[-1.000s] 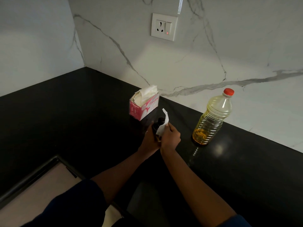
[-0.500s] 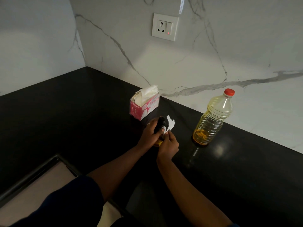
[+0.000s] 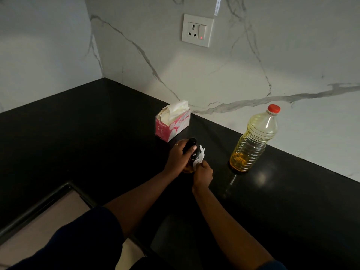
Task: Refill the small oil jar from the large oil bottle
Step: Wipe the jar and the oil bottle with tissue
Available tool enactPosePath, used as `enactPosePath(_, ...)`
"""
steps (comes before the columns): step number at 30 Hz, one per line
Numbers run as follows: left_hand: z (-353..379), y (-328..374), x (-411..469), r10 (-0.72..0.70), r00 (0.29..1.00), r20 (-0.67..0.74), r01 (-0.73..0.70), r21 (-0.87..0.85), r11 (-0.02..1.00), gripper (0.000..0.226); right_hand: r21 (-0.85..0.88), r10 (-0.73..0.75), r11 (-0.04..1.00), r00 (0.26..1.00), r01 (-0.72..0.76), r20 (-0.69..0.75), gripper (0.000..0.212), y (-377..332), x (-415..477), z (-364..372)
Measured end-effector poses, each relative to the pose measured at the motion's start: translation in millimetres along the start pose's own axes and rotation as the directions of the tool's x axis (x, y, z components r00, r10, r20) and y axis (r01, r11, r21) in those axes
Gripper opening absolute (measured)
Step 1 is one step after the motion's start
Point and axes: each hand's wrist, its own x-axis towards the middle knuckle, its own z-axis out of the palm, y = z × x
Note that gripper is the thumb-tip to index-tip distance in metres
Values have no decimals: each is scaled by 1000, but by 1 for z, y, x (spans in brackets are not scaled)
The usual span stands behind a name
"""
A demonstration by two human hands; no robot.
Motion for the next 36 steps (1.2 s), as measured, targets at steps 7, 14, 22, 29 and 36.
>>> enactPosePath(7, 1, -1, -1, 3, 1000, 13, -2, -70, 998, 42, 69, -91, 992, 985, 102, -148, 29, -2, -16, 12)
enactPosePath(14, -3, -2, -2, -5, 998, 58, 8, -52, 999, 39, 60, -77, 995, 993, 82, -90, 19, -20, 2, 5)
enactPosePath(22, -8, -6, -5, 51, 988, 145, -59, 53, 997, 39, -3, -29, 1000, 997, 29, -72, 50, 11, -19, 9)
enactPosePath(29, -11, -3, -3, 32, 993, 111, -44, 113, 993, 39, 142, -100, 984, 992, 110, -71, 38, -14, -21, 8)
enactPosePath(36, -22, 9, 2, -100, 986, 136, 100, 5, 995, 39, 117, 75, 991, 997, -72, -20, 27, -1, -12, 5)
